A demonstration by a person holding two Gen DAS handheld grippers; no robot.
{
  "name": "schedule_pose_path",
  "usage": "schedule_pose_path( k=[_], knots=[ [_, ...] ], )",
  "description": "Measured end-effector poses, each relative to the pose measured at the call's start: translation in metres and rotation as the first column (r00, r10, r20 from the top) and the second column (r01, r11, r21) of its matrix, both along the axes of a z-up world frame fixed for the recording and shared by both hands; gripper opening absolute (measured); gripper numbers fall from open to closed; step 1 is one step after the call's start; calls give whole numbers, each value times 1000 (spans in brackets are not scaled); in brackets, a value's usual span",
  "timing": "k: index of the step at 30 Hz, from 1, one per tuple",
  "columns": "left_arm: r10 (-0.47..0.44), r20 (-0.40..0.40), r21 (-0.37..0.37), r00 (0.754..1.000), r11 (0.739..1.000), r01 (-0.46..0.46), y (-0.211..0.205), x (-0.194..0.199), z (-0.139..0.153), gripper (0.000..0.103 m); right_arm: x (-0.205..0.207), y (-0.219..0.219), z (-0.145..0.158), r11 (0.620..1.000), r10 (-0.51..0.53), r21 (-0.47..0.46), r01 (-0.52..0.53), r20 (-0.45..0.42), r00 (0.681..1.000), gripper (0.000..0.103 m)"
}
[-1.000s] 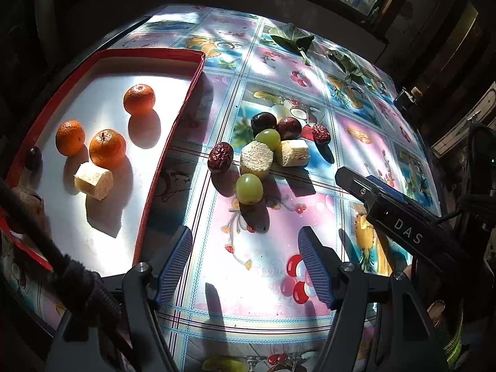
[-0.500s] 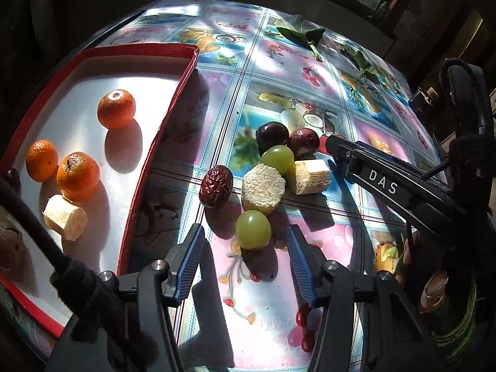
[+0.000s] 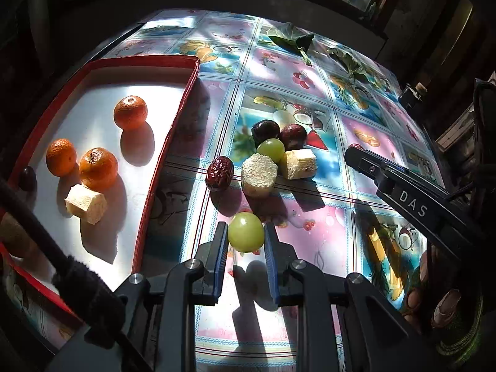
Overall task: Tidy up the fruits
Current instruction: 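Grasp a green grape with the left tool while the right tool grasps a red date, then carry grape and date into the red tray and open both tools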
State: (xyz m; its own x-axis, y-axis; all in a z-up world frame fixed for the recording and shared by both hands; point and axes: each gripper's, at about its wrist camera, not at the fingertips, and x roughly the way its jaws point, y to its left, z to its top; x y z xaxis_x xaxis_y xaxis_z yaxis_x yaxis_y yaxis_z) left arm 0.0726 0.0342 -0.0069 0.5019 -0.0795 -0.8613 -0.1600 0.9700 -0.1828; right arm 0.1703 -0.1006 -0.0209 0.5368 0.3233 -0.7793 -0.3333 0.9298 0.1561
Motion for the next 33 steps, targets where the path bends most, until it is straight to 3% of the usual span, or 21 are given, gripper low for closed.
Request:
schedule_pose_path(
  k=[5,14,23,33],
  knots=[
    [20,28,23,999,1000,-21,3,-14,13,22,-28,-17,14,996,-17,90,18,-5,1000,22],
    [61,53,58,997,996,-64,16,-34,26,22,-66,-17,33,987,16,160,-17,8,1000,22],
    [108,68,81,992,990,-113,35,-47,31,22,-94,6,45,972,105,209,-104,5,994,22],
    [154,70,69,986,985,-159,58,-56,30,22,-105,34,49,968,162,194,-161,10,987,22]
  ],
)
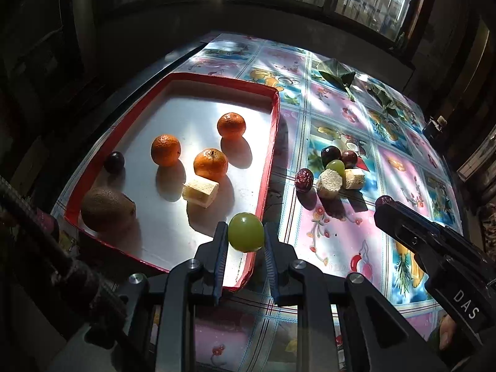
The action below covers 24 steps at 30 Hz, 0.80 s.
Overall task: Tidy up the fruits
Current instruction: 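Carry grape and date into the red tray and open both tools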
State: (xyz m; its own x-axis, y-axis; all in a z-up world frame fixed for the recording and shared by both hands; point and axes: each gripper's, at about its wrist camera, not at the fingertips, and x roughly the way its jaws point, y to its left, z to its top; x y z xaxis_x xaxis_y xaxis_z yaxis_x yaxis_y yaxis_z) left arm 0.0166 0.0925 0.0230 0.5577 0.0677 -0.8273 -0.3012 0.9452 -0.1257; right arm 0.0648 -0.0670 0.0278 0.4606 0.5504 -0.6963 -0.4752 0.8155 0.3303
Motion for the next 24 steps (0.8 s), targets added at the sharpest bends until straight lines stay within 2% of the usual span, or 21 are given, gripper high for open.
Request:
schedule_pose_path(
  k=[24],
  knots=[
    [80,3,-37,997,996,-80,44,-1,-2,22,-2,39,-4,997,71,-12,-71,-9,997,22]
  ],
)
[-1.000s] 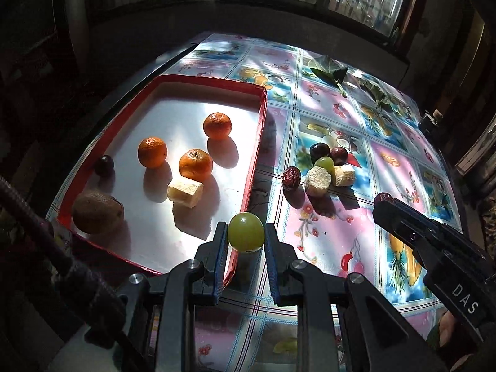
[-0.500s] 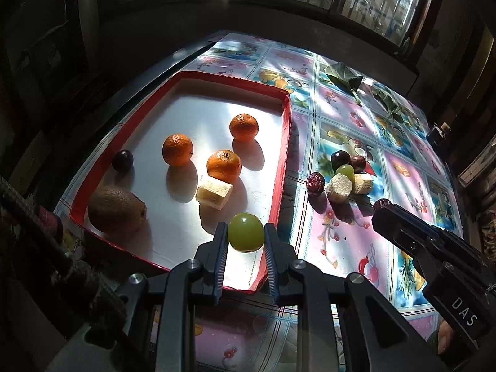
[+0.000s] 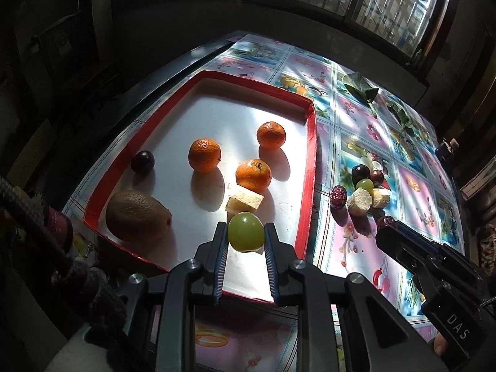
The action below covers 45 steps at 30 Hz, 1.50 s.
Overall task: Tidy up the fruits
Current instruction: 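Carry grape and date into the red tray and open both tools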
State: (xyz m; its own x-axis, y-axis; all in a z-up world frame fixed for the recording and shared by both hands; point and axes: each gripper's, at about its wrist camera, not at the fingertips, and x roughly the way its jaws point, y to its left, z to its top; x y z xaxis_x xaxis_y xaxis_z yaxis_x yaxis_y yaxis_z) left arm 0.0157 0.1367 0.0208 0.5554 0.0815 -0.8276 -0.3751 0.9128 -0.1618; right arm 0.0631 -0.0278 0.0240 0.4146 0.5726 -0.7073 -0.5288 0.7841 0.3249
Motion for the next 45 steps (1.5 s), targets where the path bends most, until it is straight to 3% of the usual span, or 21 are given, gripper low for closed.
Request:
schedule_pose_path(
  k=[15,23,31,36,45],
  knots=[
    [94,5,-7,996,996,-94,67,27,11,22,-4,41,-7,995,103,-10,-103,-10,995,22],
    [125,-50,-8,991,992,-126,97,65,-2,22,-1,91,-28,976,215,-16,-217,-91,972,22],
    [110,-120,-9,987,994,-112,104,99,-28,22,-2,127,-55,949,291,-83,-305,-148,945,22],
    [114,-161,-17,980,993,-118,108,108,-45,21,-3,133,-59,939,307,-122,-322,-132,943,22],
    [111,-157,-35,981,992,-117,112,105,-46,22,-5,132,-59,932,318,-140,-333,-122,940,22]
  ],
)
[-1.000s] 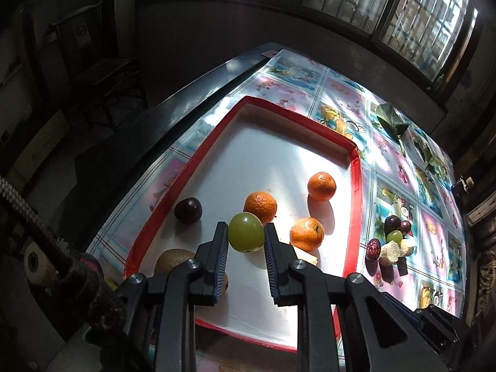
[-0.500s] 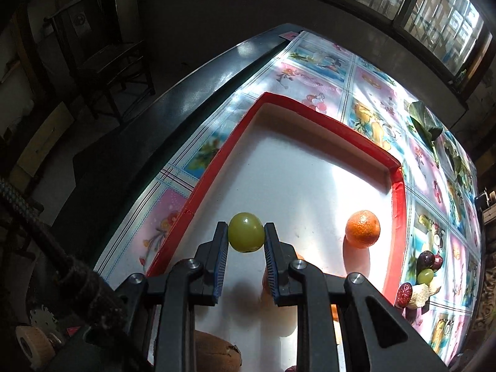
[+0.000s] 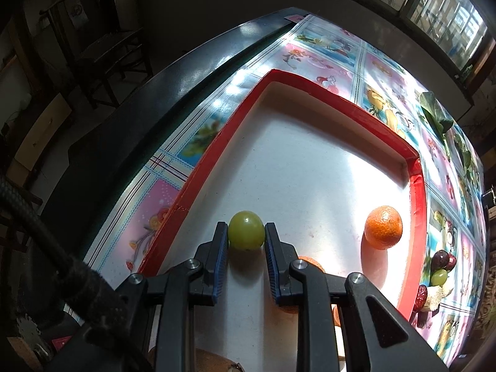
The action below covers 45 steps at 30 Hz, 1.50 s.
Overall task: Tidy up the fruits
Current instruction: 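Carry grape and date into the red tray and open both tools, then withdraw both tools from the tray toward the fruit pile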
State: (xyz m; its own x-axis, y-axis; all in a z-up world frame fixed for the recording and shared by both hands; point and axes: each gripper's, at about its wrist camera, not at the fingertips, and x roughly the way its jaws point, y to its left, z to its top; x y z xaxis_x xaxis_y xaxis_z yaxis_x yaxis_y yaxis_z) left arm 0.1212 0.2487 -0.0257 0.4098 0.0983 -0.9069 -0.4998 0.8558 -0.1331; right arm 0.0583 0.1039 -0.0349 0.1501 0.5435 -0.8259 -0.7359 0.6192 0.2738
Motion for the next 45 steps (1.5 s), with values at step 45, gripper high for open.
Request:
schedule_pose_path(
  k=[45],
  knots=[
    [-239,119,48,964,971,235,-153,-68,55,53,10,-209,34,884,-452,120,452,-26,891,43]
  ],
)
